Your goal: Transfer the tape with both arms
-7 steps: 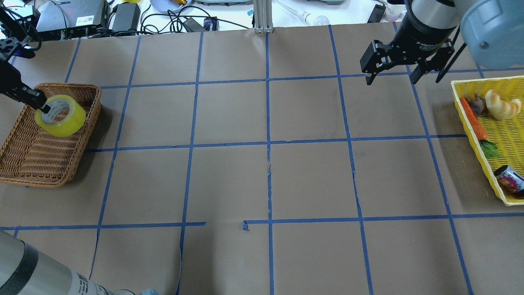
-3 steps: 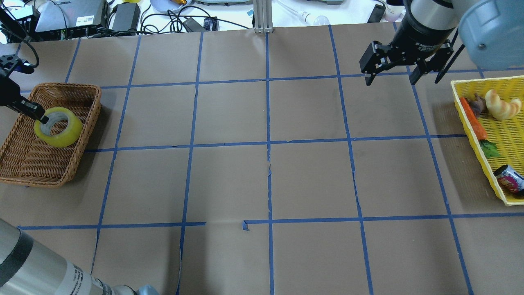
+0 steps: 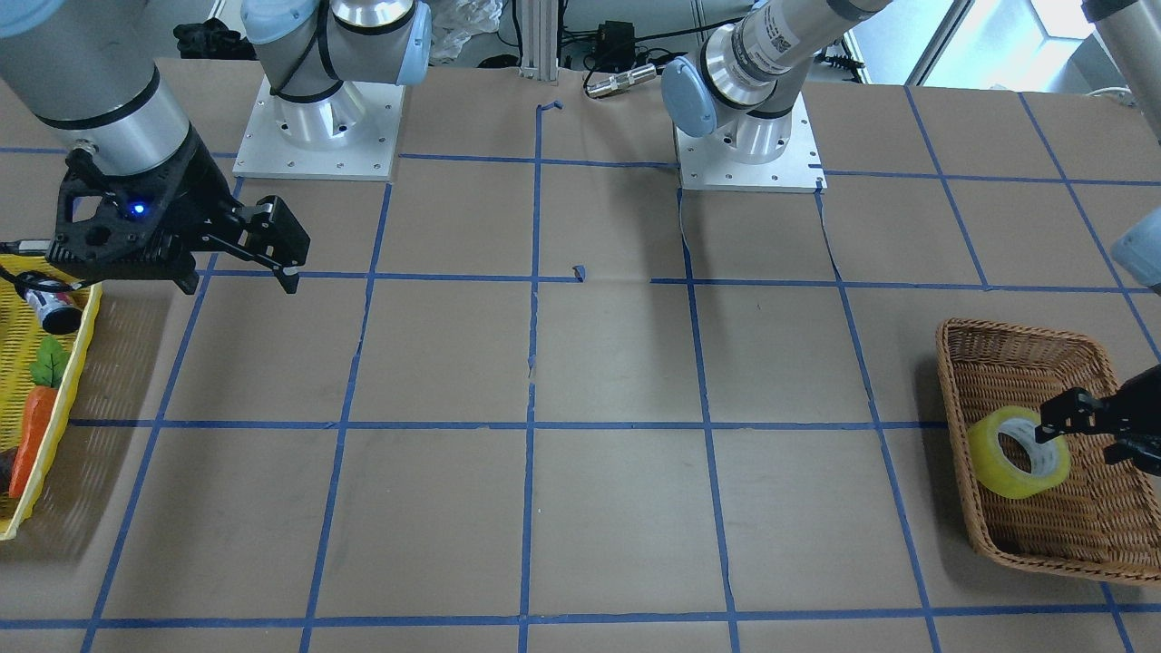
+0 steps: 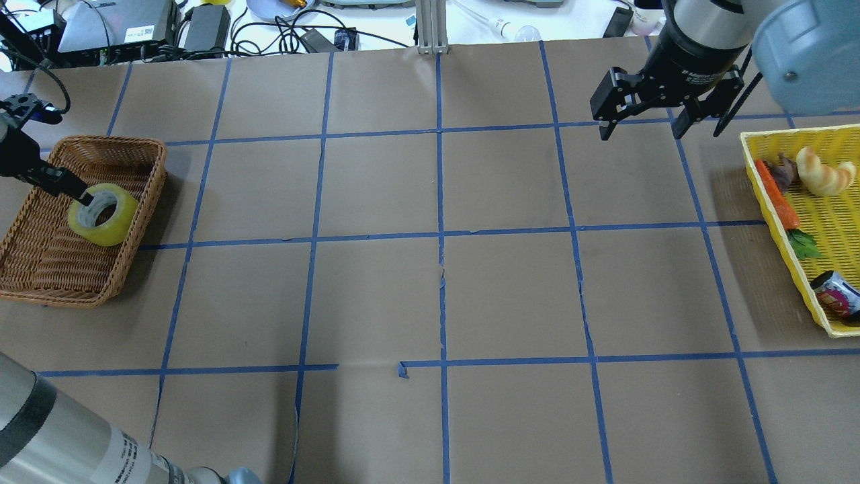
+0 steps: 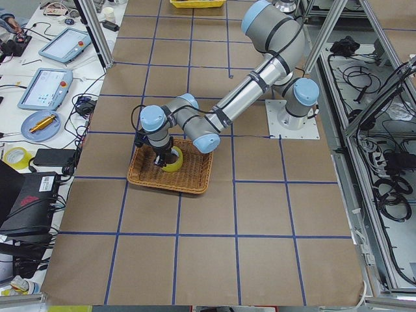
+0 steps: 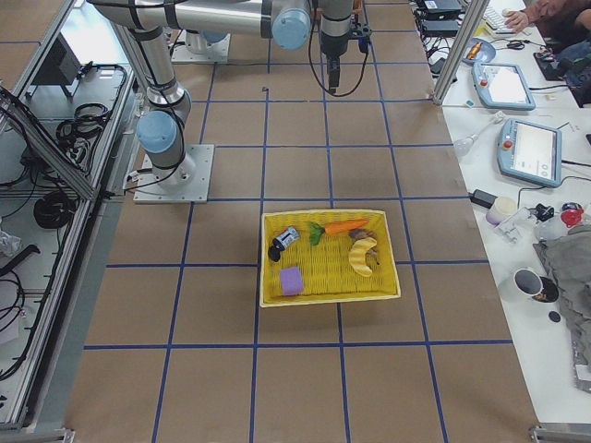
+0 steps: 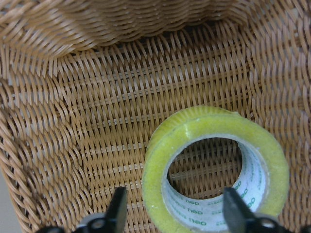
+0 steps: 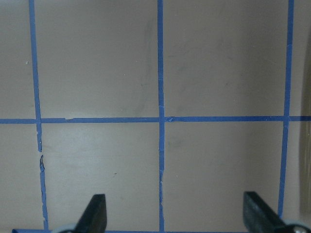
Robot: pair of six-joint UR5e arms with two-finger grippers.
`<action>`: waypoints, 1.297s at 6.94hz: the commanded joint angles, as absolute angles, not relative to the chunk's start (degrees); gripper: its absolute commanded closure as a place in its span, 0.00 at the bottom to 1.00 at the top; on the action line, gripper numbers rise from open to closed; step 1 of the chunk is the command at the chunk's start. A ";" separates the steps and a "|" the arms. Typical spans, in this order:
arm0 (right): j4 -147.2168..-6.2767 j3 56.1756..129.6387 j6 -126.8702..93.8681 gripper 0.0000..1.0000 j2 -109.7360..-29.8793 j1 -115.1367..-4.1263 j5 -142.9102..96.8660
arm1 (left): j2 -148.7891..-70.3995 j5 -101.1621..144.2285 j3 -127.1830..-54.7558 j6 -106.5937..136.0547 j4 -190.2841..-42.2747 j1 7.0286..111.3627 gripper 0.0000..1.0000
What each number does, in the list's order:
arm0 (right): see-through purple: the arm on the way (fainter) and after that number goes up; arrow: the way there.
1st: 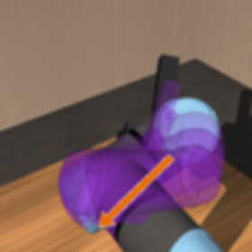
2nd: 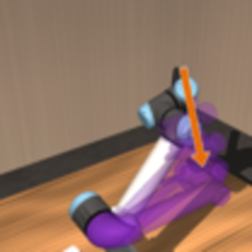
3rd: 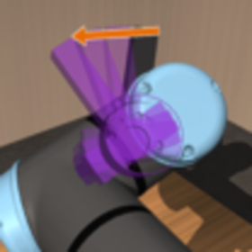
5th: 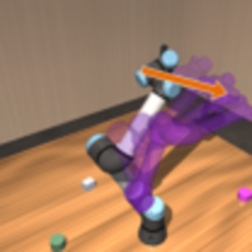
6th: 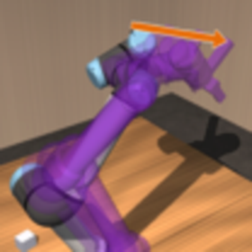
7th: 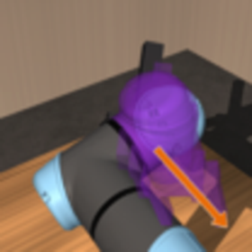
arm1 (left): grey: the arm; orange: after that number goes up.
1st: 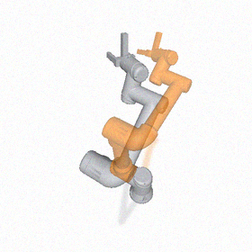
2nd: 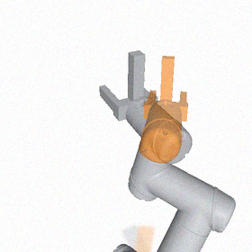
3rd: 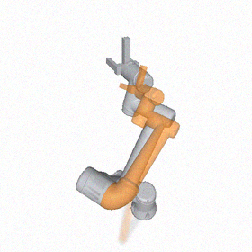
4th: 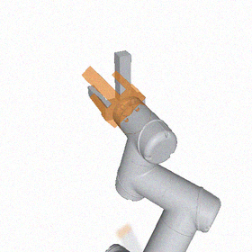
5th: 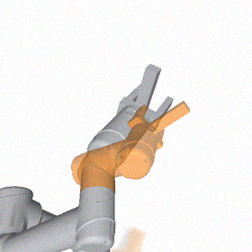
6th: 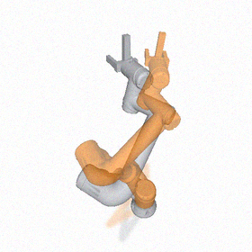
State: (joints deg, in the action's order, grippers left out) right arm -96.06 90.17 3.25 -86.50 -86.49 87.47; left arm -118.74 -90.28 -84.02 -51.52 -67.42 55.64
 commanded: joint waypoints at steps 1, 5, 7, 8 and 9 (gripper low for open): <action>-96.06 90.26 3.34 0.00 -86.49 -86.48 87.71 | -110.96 -90.79 -83.24 -37.27 -77.12 64.46 0.00; -96.06 90.18 3.16 0.00 -86.48 -86.40 87.80 | -99.86 -89.83 -83.14 0.24 -88.77 87.64 0.00; -96.06 90.18 3.16 0.00 -86.48 -86.31 87.71 | -97.48 -90.69 -84.54 12.19 -88.33 98.93 0.00; -96.06 90.18 3.16 0.00 -86.48 -86.40 87.63 | -95.47 -90.09 -85.16 12.13 -88.24 98.88 0.00; -96.06 90.18 3.25 0.00 -86.48 -86.31 87.71 | -93.54 -89.83 -85.17 12.65 -88.16 98.88 0.00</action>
State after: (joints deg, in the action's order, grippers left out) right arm -96.06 90.18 3.18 -86.48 -86.35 87.68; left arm -95.83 -90.11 -84.83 11.54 -88.25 98.14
